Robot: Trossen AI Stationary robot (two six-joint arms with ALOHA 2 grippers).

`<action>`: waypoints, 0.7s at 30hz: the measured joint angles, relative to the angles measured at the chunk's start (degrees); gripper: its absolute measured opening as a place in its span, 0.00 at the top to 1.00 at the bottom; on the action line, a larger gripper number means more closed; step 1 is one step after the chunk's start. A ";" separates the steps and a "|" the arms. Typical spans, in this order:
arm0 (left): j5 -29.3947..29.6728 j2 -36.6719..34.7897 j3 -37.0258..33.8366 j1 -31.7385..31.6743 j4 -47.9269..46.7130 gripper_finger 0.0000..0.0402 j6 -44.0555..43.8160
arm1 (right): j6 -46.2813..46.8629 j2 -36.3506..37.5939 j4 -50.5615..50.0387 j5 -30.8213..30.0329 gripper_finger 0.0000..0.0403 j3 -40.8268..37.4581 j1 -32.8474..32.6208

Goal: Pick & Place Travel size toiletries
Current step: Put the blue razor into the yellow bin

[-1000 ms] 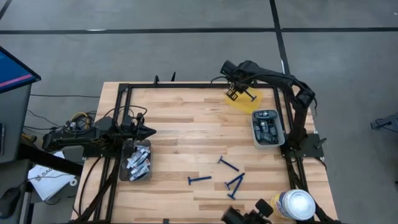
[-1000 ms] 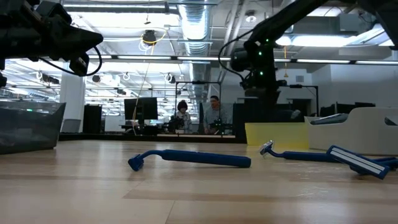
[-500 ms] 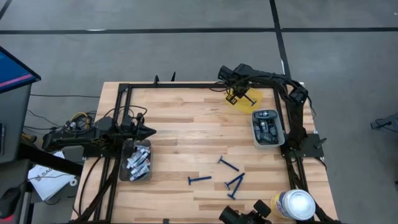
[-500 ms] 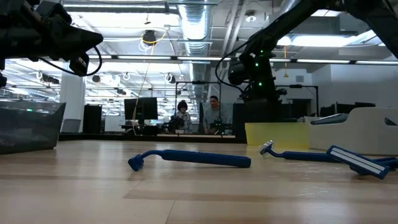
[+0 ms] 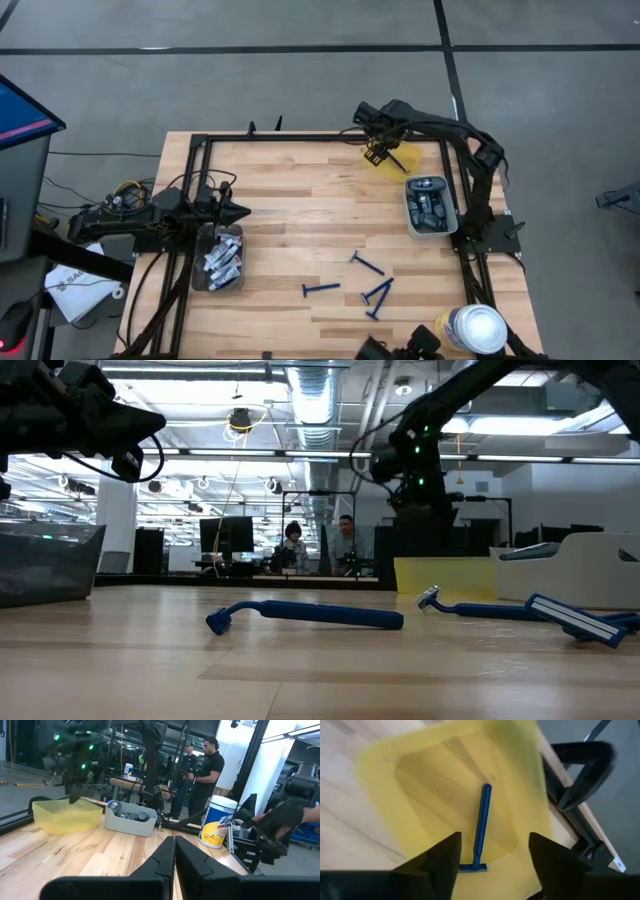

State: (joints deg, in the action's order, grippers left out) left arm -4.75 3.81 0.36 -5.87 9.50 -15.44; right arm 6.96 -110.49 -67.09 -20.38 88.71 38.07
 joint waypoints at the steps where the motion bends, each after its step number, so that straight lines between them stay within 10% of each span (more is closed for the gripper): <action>1: 0.01 0.00 0.00 0.00 0.00 0.98 0.00 | 0.38 1.14 -0.01 0.02 0.43 0.00 -0.18; 11: -0.01 0.00 0.00 0.00 0.00 0.97 0.00 | 6.78 15.57 0.81 9.66 0.41 0.02 -4.82; 21: 0.00 0.00 0.00 0.00 0.00 0.97 0.00 | 13.07 19.57 1.07 17.49 0.44 0.02 -23.32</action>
State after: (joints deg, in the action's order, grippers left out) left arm -4.75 3.81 0.36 -5.87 9.50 -15.44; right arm 20.02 -90.91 -66.02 -2.90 88.73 14.75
